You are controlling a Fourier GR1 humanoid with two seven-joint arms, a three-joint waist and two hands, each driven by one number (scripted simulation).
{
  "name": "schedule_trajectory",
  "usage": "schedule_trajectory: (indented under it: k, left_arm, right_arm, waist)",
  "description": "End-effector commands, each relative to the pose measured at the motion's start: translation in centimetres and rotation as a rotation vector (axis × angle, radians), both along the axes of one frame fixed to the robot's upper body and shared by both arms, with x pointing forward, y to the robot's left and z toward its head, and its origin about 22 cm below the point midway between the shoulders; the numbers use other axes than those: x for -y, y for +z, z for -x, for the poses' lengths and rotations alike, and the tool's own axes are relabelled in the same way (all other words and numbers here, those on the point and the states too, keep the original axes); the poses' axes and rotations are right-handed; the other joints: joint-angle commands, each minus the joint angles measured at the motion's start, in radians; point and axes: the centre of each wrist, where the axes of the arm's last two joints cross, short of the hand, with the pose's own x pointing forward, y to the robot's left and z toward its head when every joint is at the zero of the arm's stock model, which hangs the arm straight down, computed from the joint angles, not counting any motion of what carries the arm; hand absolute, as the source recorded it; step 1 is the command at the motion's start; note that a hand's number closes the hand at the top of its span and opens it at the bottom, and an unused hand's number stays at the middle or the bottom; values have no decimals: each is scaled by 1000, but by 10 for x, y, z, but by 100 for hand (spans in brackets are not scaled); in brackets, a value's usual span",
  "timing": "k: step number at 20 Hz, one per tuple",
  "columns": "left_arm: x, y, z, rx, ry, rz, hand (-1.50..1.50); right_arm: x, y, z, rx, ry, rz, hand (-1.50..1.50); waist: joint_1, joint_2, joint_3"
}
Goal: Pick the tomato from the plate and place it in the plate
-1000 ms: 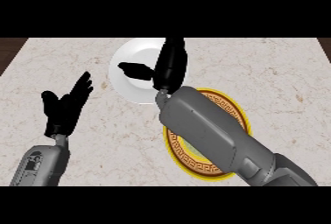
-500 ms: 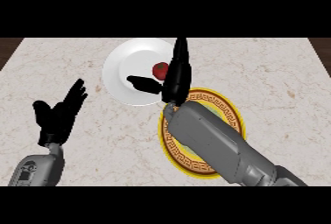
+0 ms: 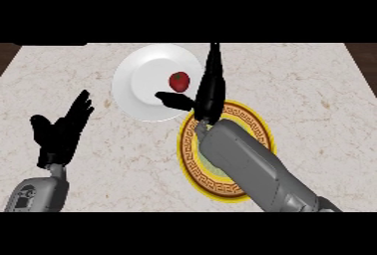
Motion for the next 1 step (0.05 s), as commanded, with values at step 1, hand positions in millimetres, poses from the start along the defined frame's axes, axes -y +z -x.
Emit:
schedule_trajectory:
  k: [1]
  left_arm:
    - [5, 0, -11, -4, 6, 0, 0]
  right_arm:
    - [-6, 1, 2, -18, -16, -9, -150]
  waist:
    - [2, 1, 0]
